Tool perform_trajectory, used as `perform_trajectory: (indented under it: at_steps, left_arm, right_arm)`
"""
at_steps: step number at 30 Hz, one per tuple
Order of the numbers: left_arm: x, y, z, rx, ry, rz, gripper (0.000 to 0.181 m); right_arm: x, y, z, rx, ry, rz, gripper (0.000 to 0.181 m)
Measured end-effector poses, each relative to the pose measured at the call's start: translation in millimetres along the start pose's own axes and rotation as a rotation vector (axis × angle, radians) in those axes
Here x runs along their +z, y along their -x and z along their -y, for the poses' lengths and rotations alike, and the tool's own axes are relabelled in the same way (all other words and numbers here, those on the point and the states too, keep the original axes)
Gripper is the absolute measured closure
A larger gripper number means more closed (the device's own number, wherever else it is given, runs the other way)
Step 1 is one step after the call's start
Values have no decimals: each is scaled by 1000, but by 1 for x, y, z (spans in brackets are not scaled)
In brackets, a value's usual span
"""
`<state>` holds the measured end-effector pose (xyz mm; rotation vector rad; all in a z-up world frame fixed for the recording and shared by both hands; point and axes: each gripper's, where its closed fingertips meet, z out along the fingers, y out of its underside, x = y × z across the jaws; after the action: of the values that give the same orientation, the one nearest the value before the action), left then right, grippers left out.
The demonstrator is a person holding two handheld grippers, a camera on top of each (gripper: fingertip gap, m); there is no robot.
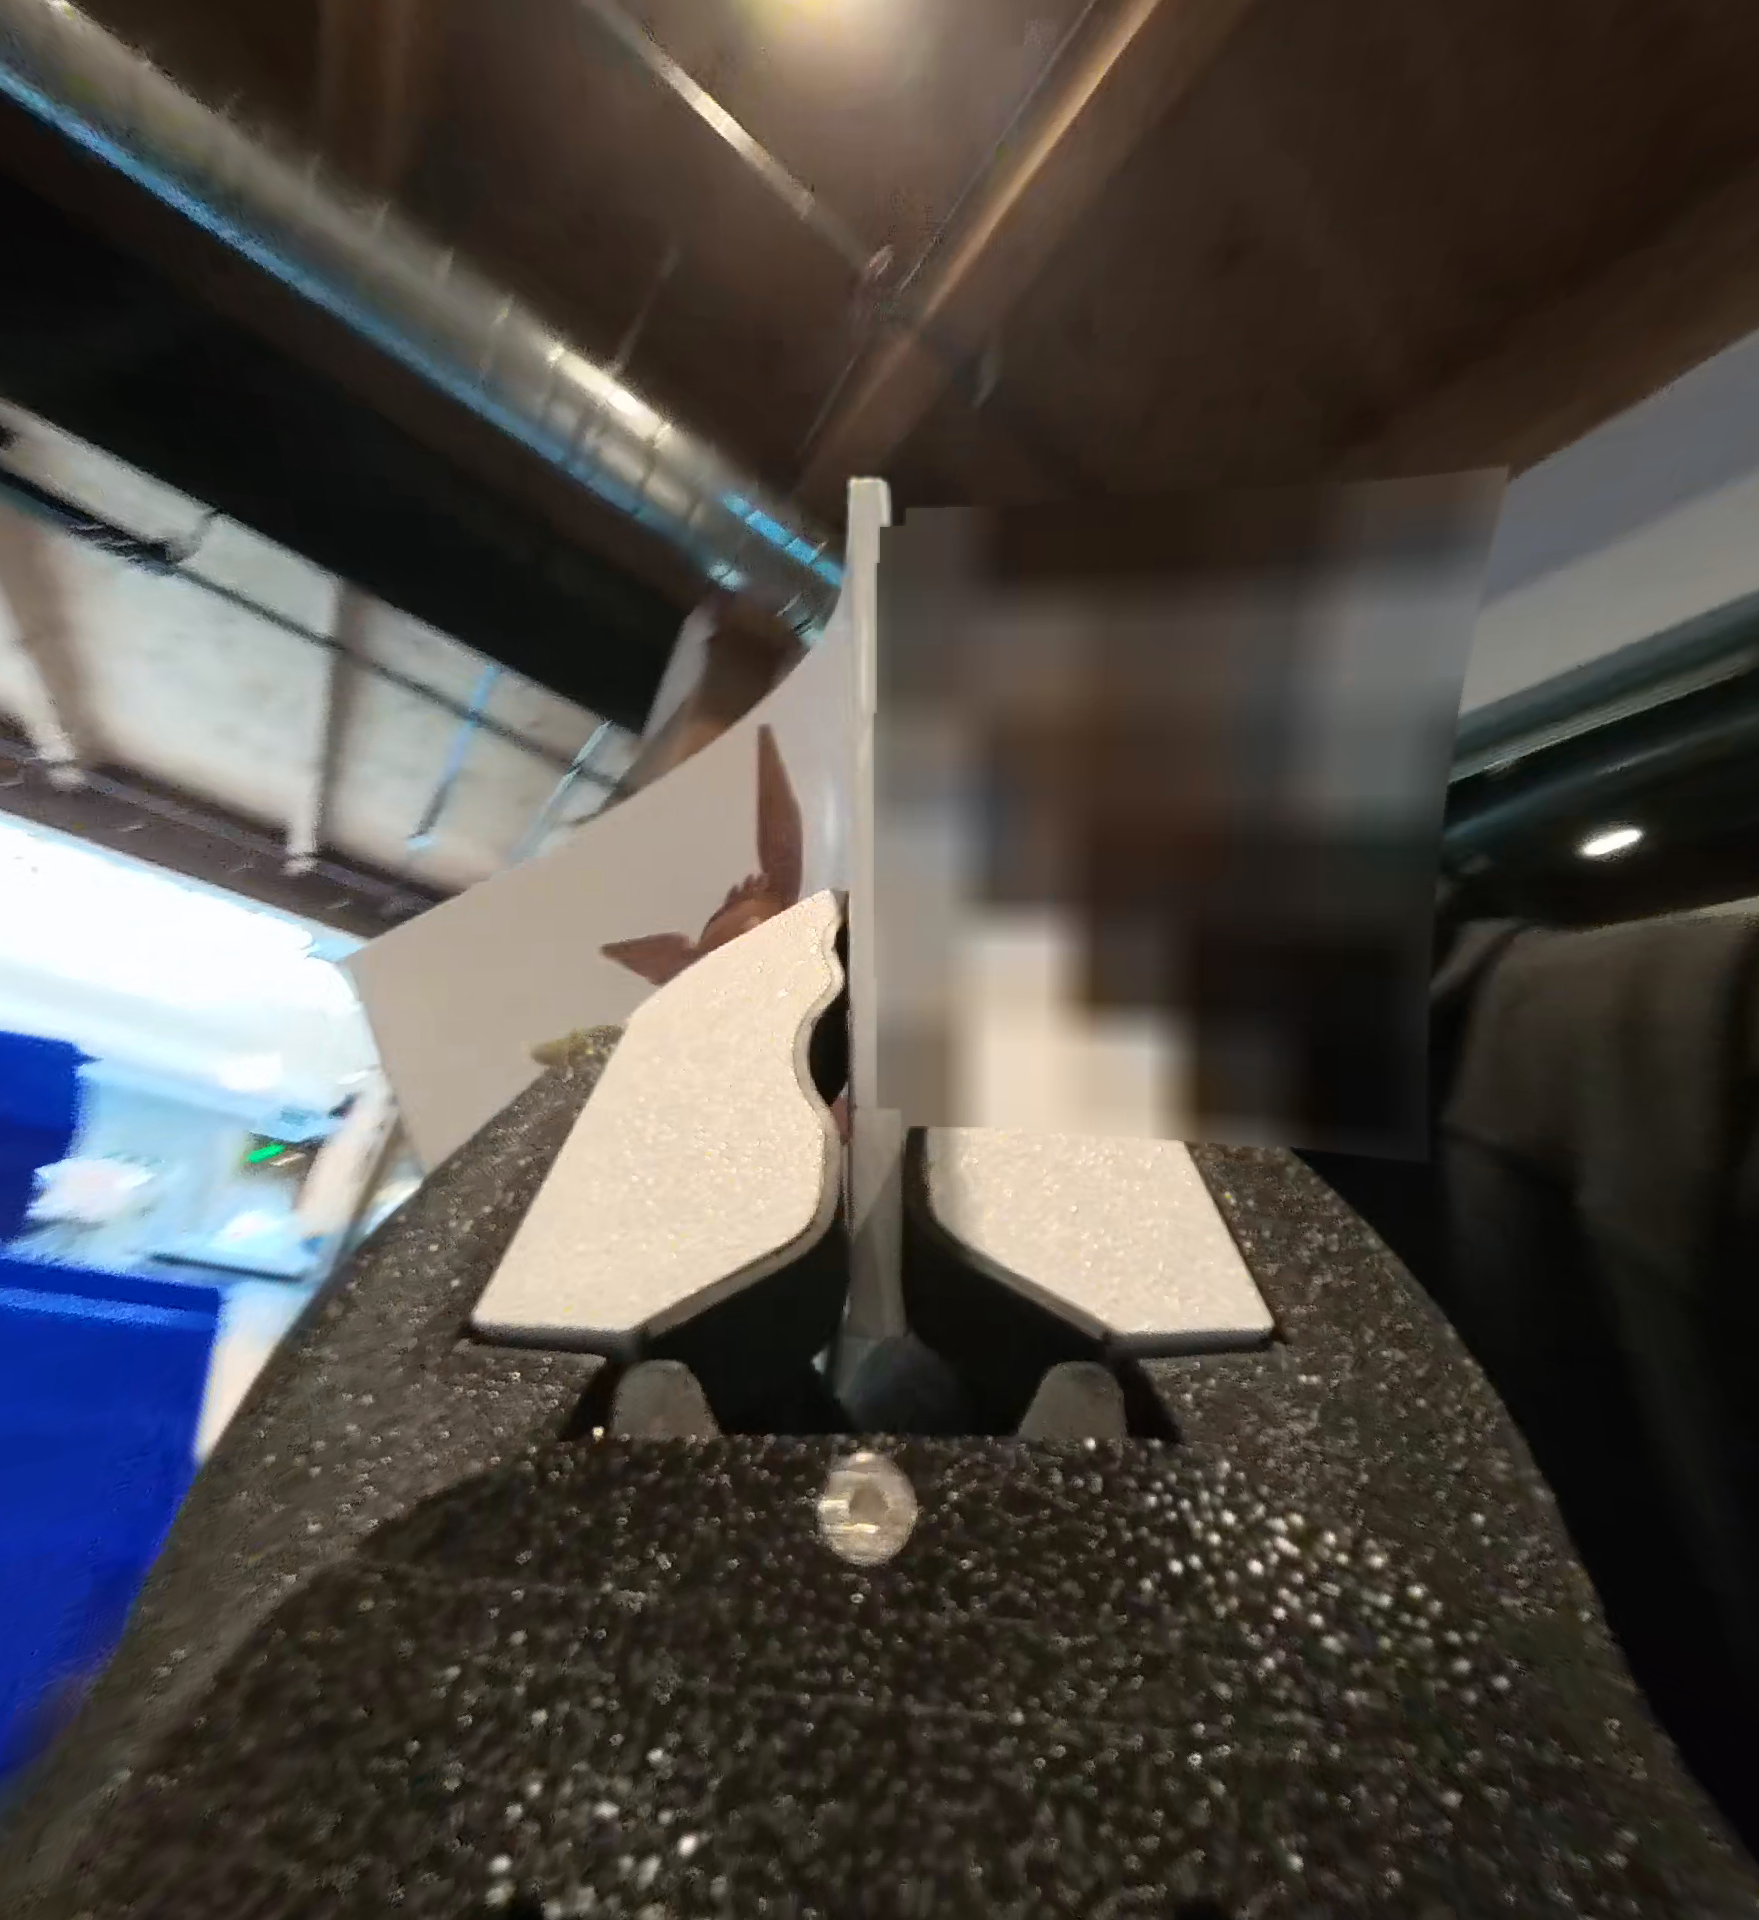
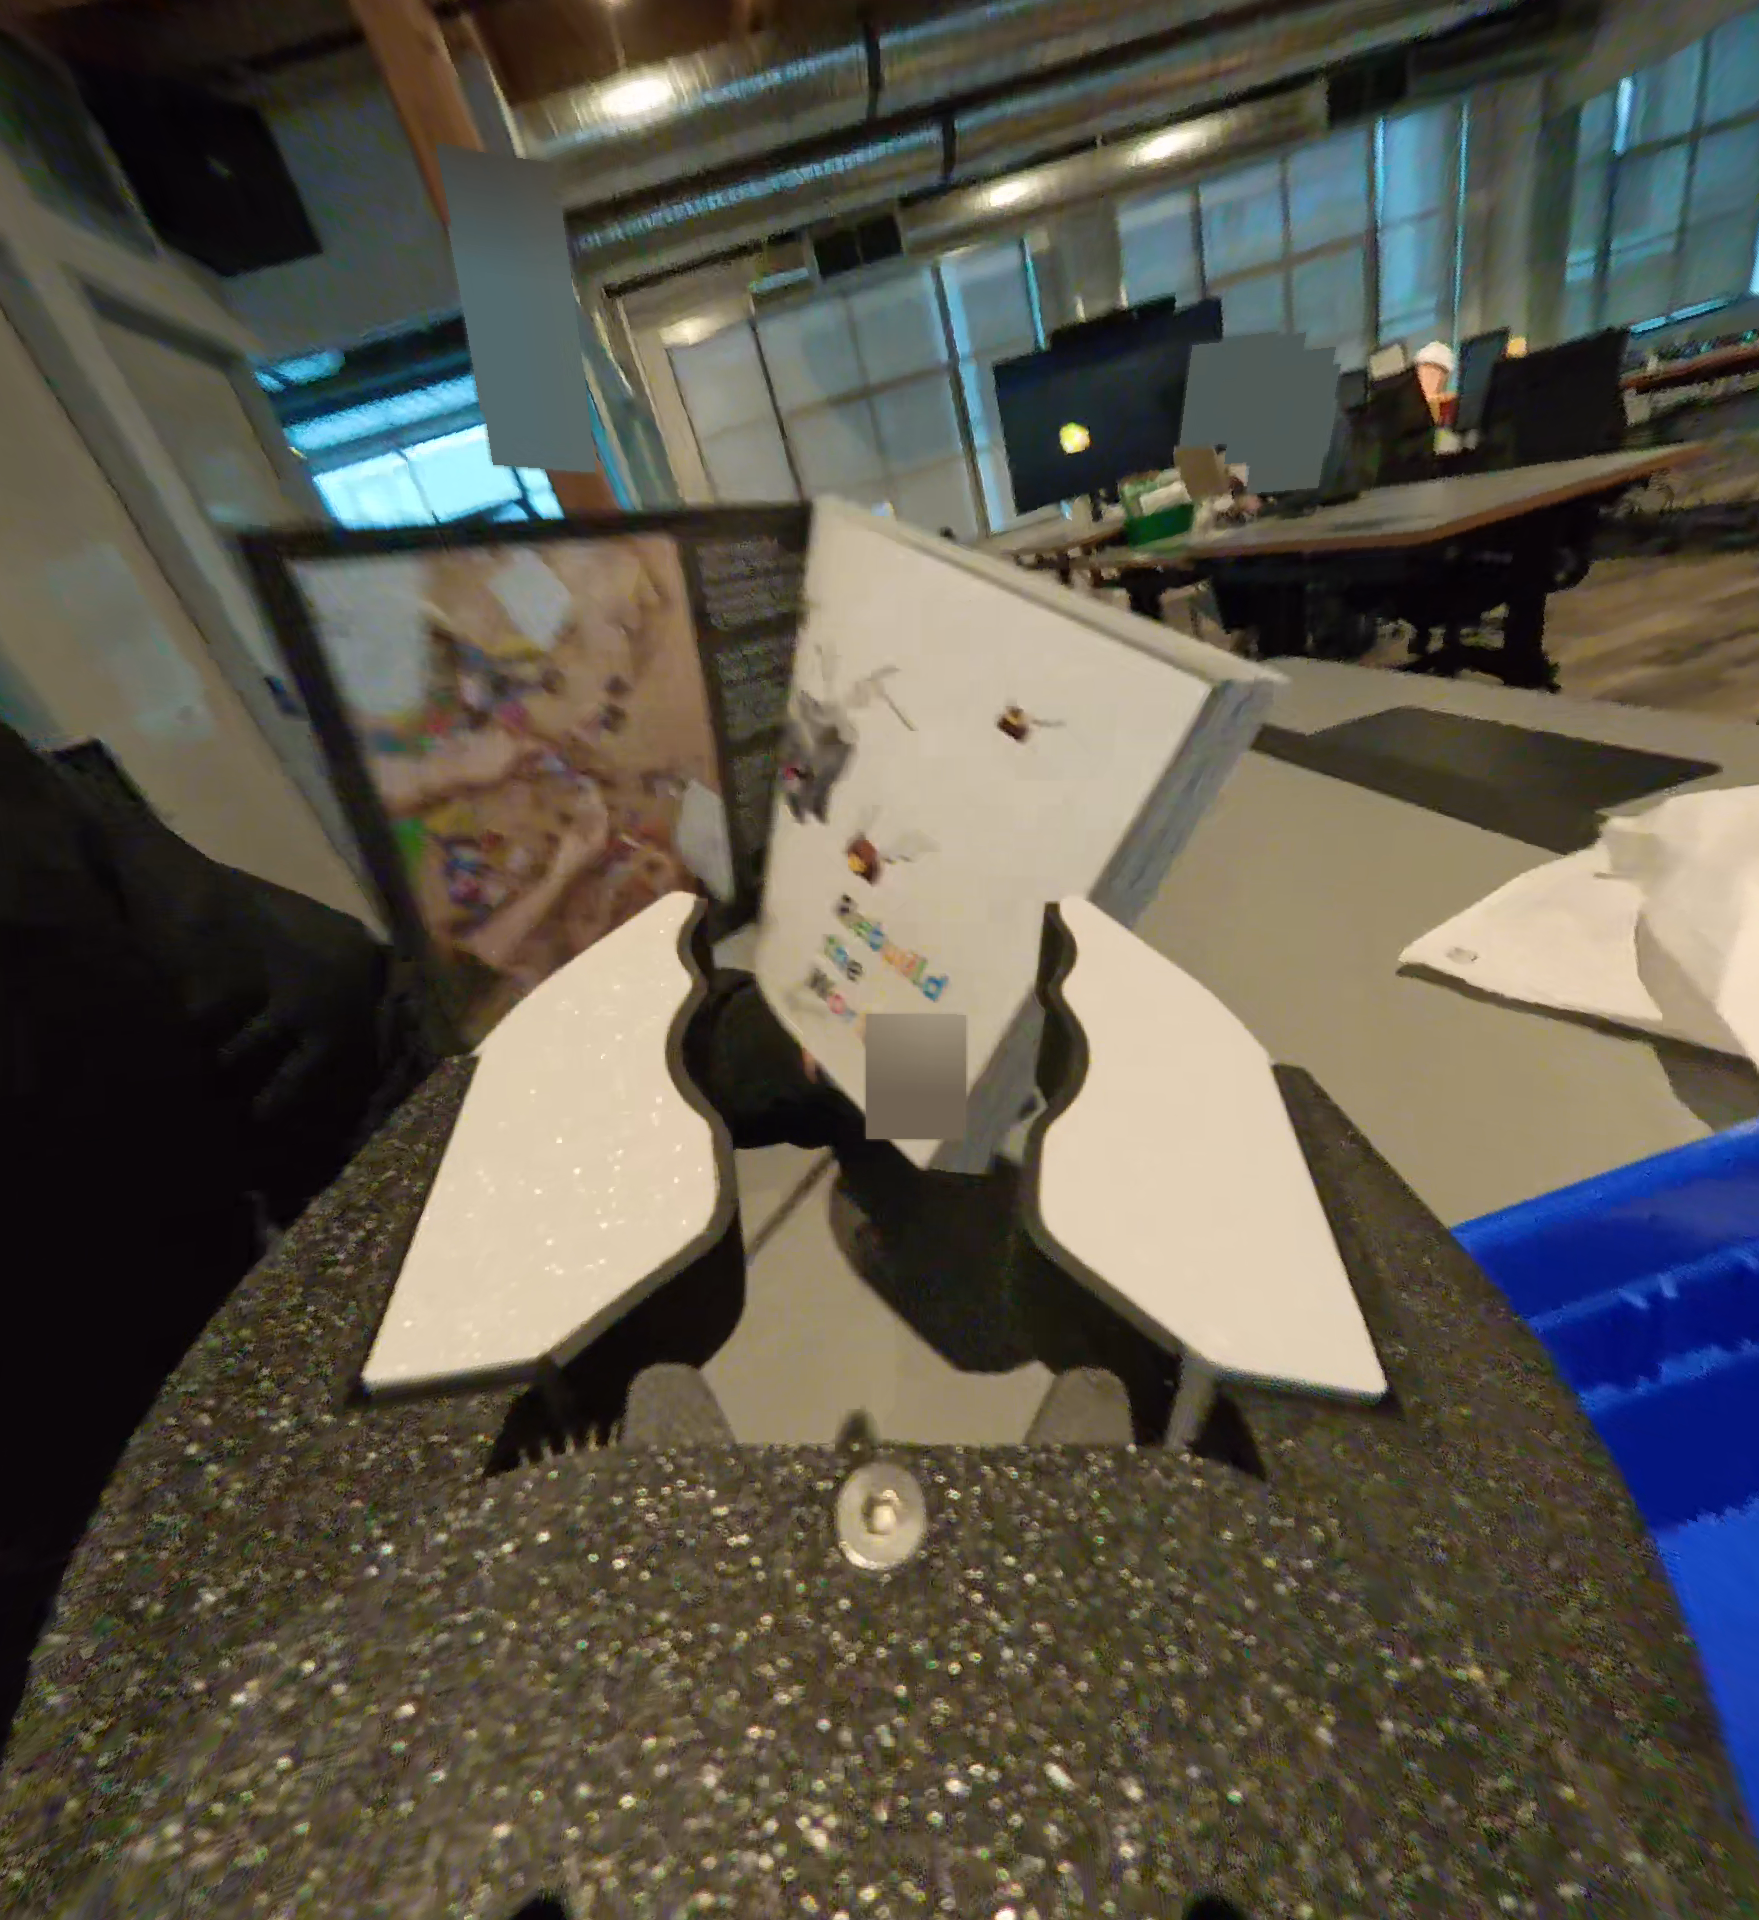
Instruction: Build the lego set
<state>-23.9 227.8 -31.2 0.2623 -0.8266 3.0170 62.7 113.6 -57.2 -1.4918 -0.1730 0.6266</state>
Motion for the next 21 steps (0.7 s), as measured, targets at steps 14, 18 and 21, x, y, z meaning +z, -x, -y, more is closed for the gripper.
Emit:
perform_trajectory:
  at_steps: [14, 18, 21]
  left_arm:
    - [22, -12, -12, -150, -115, -167, 176]
    - [21, -6, -12, -173, -131, -149, 175]
    - [21, 0, -11, -194, -157, -137, 175]
  right_arm:
    - [-8, 30, 6, 164, -128, 320, 177]
    - [-11, 50, 12, 155, -160, 433, 176]
    - [-10, 62, 17, 178, -198, 514, 176]
